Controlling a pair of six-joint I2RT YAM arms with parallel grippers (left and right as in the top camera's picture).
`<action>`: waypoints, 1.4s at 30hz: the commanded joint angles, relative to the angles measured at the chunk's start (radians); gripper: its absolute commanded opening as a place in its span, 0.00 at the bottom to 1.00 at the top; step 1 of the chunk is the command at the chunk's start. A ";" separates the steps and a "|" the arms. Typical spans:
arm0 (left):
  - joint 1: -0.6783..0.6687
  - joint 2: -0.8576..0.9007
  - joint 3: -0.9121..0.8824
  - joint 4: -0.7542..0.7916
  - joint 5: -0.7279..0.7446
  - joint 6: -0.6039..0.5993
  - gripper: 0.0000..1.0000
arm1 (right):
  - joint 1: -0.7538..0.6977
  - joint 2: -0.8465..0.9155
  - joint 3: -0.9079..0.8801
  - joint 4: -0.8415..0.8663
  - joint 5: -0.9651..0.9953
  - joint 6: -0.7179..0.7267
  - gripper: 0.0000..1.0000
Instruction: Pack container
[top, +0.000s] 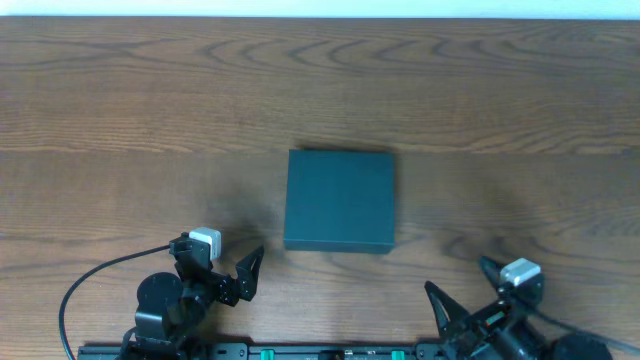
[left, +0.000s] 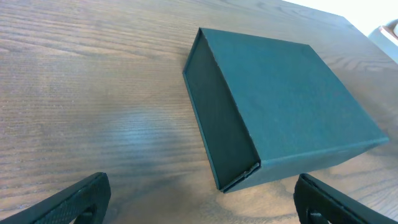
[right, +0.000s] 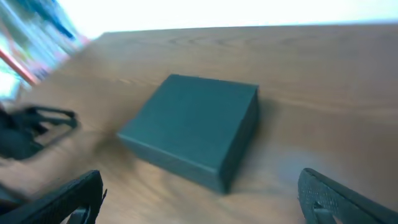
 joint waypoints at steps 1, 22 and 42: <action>0.006 -0.007 -0.017 0.004 0.018 0.000 0.95 | -0.023 -0.007 -0.070 0.012 0.025 -0.282 0.99; 0.006 -0.007 -0.017 0.004 0.019 0.000 0.95 | -0.034 -0.007 -0.444 0.109 0.009 -0.293 0.99; 0.006 -0.007 -0.017 0.004 0.019 0.000 0.95 | -0.034 -0.007 -0.443 0.109 0.010 -0.293 0.99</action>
